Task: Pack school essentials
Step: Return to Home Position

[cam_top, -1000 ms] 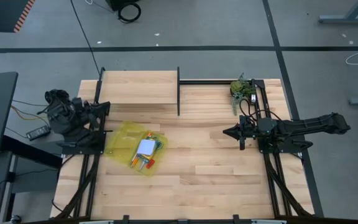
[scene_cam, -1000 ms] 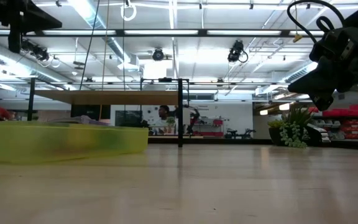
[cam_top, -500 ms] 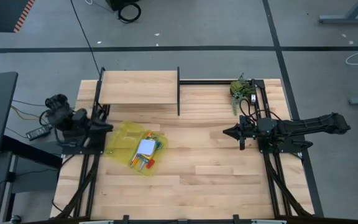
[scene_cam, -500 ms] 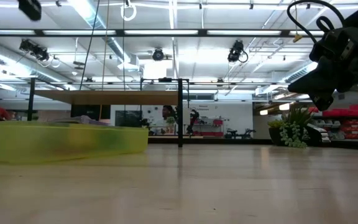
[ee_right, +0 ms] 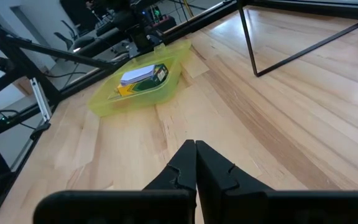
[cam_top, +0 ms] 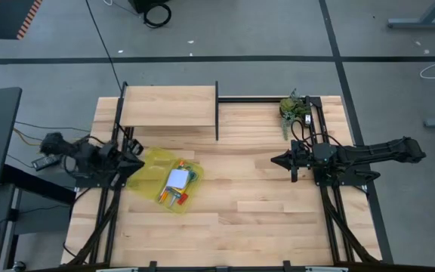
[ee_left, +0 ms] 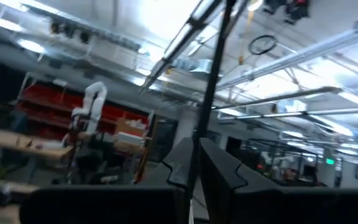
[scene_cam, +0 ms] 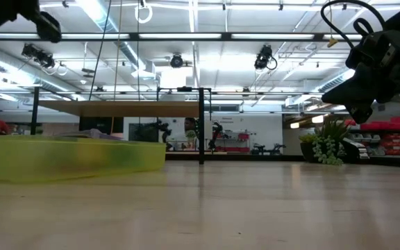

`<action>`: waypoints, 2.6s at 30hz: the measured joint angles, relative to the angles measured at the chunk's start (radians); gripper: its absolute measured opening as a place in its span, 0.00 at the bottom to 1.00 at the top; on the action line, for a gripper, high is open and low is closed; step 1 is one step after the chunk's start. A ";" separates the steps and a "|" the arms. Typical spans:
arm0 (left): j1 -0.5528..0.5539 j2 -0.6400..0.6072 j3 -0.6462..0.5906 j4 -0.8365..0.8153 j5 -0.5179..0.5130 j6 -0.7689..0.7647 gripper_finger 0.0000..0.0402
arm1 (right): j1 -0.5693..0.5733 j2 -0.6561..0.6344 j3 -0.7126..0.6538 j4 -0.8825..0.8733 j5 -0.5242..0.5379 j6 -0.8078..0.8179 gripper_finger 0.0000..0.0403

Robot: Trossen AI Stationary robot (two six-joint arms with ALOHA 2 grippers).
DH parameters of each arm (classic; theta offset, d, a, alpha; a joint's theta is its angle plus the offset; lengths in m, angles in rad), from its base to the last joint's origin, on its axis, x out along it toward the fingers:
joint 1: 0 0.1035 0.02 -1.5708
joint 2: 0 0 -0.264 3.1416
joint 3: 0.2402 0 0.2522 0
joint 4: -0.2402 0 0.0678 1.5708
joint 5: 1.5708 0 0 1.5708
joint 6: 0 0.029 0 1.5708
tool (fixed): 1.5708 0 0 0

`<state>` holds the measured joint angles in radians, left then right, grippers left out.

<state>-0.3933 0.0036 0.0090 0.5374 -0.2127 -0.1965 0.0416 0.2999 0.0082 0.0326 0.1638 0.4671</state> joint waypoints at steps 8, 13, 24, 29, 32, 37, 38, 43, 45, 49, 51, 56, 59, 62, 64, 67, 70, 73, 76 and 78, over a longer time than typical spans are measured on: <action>0.252 0.000 0.000 -0.046 0.371 0.160 0.06 | 0.000 0.000 0.000 0.000 0.000 0.000 0.02; 0.293 0.000 0.000 -0.231 0.393 0.291 0.06 | 0.000 0.000 0.000 0.000 0.000 0.000 0.02; 0.308 0.002 -0.001 -0.460 0.393 0.307 0.08 | 0.000 0.000 0.000 0.000 0.000 0.000 0.02; 0.307 0.002 -0.001 -0.459 0.393 0.306 0.06 | 0.000 0.000 0.000 0.000 0.000 0.000 0.02; 0.307 0.002 -0.001 -0.459 0.393 0.305 0.06 | 0.000 0.000 0.000 0.000 0.000 0.000 0.02; 0.307 0.002 -0.001 -0.459 0.393 0.305 0.08 | 0.000 0.000 0.000 0.000 0.000 0.000 0.02; 0.307 0.002 -0.001 -0.459 0.393 0.305 0.08 | 0.000 0.000 0.000 0.000 0.000 0.000 0.02; 0.307 0.002 -0.001 -0.459 0.393 0.305 0.08 | 0.000 0.000 0.000 0.000 0.001 -0.028 0.02; 0.307 0.002 -0.001 -0.459 0.393 0.305 0.08 | 0.000 0.000 0.000 0.000 0.013 -0.162 0.02; 0.307 0.002 -0.001 -0.459 0.392 0.305 0.06 | 0.000 0.000 -0.001 0.022 0.064 -0.448 0.02; 0.307 0.002 -0.001 -0.459 0.392 0.304 0.06 | 0.000 0.000 -0.001 0.048 0.082 -0.557 0.02; 0.307 0.002 -0.001 -0.459 0.392 0.304 0.08 | 0.000 0.000 -0.001 0.050 0.082 -0.730 0.02; 0.307 0.002 -0.001 -0.459 0.391 0.304 0.09 | 0.000 0.000 -0.001 0.050 0.081 -0.765 0.02; 0.307 0.002 -0.001 -0.459 0.391 0.304 0.09 | 0.000 0.000 -0.001 0.052 0.080 -0.803 0.02; 0.307 0.002 -0.001 -0.459 0.392 0.304 0.08 | 0.000 0.000 -0.001 0.059 0.058 -0.809 0.02; 0.307 0.002 -0.001 -0.459 0.391 0.304 0.07 | 0.000 0.000 -0.001 0.078 -0.017 -0.809 0.02; 0.307 0.002 -0.002 -0.459 0.392 0.304 0.06 | 0.000 -0.001 -0.001 0.074 -0.071 -0.812 0.02; 0.307 0.003 -0.002 -0.459 0.392 0.304 0.06 | 0.000 -0.001 -0.001 0.036 -0.161 -0.816 0.02; 0.307 0.002 -0.002 -0.459 0.392 0.304 0.08 | 0.000 -0.001 -0.001 0.015 -0.234 -0.824 0.02; 0.307 0.002 -0.002 -0.459 0.392 0.304 0.09 | 0.000 -0.001 -0.001 0.019 -0.276 -0.839 0.02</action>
<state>-0.0860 0.0061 0.0074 0.0784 0.1791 0.1078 0.0418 0.2993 0.0074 0.0517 -0.1118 -0.3722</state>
